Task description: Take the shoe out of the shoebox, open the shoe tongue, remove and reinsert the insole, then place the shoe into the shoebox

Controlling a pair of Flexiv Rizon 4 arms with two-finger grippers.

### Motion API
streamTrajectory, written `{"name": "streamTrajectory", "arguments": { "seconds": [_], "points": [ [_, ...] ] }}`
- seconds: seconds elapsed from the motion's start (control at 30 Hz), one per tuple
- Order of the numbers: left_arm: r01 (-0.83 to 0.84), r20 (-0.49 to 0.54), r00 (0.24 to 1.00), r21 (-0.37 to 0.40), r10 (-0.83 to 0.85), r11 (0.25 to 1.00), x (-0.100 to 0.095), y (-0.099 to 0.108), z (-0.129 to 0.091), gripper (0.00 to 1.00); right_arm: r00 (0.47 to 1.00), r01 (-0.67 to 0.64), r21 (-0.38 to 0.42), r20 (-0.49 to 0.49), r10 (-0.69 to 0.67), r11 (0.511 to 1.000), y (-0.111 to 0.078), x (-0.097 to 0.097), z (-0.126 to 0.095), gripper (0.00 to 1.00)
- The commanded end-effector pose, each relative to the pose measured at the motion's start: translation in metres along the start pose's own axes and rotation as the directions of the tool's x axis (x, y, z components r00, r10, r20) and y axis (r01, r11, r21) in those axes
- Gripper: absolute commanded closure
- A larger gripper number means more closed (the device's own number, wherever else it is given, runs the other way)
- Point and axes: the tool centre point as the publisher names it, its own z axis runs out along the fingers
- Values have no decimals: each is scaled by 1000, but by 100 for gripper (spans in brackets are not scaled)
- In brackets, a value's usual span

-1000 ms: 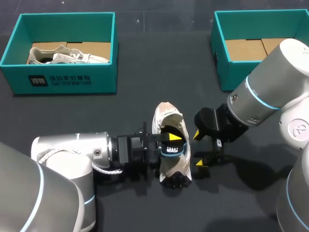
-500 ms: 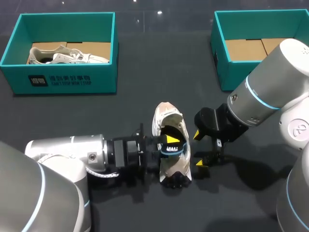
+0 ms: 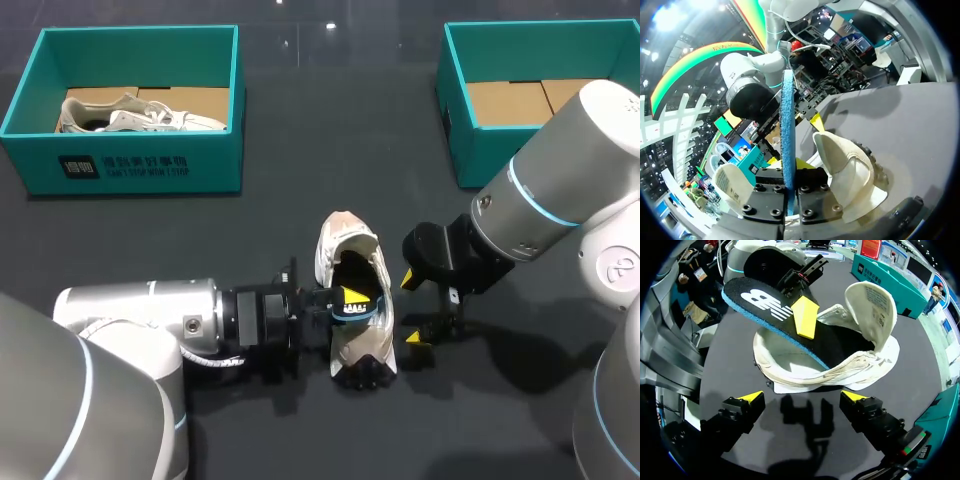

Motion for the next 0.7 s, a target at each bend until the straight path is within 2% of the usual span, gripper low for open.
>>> {"name": "streamTrajectory", "arguments": {
  "seconds": [0.03, 0.2, 0.37, 0.4, 0.47, 0.53, 0.7],
  "points": [
    [8, -16, 1000, -17, -8, 1000, -1, 11, 13, 100, 1000, 0, 1, 3, 0, 1000, 0, 1, 1, 0],
    [19, -17, 1000, -39, -20, 999, -1, 20, 14, 100, 1000, 0, 1, 3, 0, 1000, 0, 1, 1, 0],
    [22, -14, 1000, -32, -22, 999, -2, 12, 10, 98, 1000, 0, 1, 3, 0, 1000, 0, 1, 1, 0],
    [20, -12, 1000, -29, -21, 999, -3, 10, 9, 86, 1000, 0, 1, 3, 0, 1000, 0, 1, 1, 0],
    [17, -9, 1000, -24, -17, 1000, -4, 6, 8, 73, 1000, 0, 1, 3, 0, 1000, 0, 1, 1, 0],
    [13, -3, 1000, -22, -13, 1000, -5, 1, 6, 69, 1000, 0, 1, 3, 0, 1000, 0, 1, 1, 0],
    [7, 9, 1000, -13, -7, 1000, -6, -7, 3, 69, 1000, 0, 1, 3, 0, 1000, 0, 1, 1, 0]
  ]
}}
